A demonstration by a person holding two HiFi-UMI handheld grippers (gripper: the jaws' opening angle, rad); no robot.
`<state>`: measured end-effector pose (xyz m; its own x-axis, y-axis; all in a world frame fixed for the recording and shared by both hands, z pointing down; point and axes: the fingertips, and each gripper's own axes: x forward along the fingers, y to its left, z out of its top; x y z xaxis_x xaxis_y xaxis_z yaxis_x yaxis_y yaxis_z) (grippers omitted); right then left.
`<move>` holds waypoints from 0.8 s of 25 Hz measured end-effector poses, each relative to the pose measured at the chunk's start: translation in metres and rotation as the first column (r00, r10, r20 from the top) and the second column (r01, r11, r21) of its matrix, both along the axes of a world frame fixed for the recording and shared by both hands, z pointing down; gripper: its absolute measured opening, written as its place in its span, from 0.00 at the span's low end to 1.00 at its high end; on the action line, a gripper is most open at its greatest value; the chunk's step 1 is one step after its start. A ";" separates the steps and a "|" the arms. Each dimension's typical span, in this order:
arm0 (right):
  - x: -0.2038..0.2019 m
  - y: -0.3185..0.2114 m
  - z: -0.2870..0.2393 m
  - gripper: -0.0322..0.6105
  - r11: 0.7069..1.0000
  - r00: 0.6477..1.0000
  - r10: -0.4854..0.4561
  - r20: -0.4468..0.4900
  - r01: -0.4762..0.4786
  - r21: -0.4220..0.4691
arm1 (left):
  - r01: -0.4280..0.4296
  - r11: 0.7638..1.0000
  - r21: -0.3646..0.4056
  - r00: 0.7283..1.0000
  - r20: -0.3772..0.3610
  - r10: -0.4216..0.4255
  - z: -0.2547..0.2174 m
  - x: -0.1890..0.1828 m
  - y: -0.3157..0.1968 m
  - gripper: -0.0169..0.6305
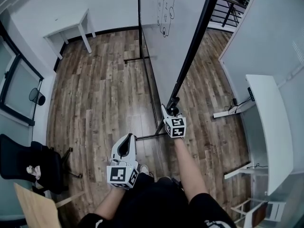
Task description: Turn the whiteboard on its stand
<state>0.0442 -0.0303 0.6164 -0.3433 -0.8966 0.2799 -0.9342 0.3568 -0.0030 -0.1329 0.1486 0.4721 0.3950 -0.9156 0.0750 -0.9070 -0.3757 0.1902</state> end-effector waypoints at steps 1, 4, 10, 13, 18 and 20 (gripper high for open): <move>0.001 0.004 0.000 0.29 1.000 1.000 -0.003 0.000 0.003 0.000 | -0.003 1.000 0.002 1.000 -0.001 0.003 -0.001 0.002 0.004 0.05; 0.004 0.020 0.004 0.29 1.000 1.000 -0.008 0.003 0.008 0.002 | 0.003 1.000 0.011 1.000 0.001 -0.003 0.001 0.012 0.016 0.05; 0.007 0.051 0.000 0.29 1.000 1.000 -0.022 0.000 0.022 0.007 | 0.046 0.999 0.016 0.999 0.001 -0.046 -0.007 0.024 0.043 0.05; 0.007 0.068 -0.004 0.29 1.000 1.000 -0.025 0.001 0.025 0.015 | 0.061 0.998 0.011 0.998 0.002 -0.061 -0.009 0.032 0.057 0.05; 0.013 0.100 -0.006 0.29 0.999 0.999 -0.039 0.002 0.039 0.023 | 0.096 0.995 0.009 0.995 0.008 -0.096 -0.008 0.047 0.082 0.05; 0.016 0.113 -0.005 0.29 0.999 0.999 -0.044 0.004 0.044 0.026 | 0.110 0.994 0.010 0.994 0.008 -0.110 -0.008 0.052 0.092 0.05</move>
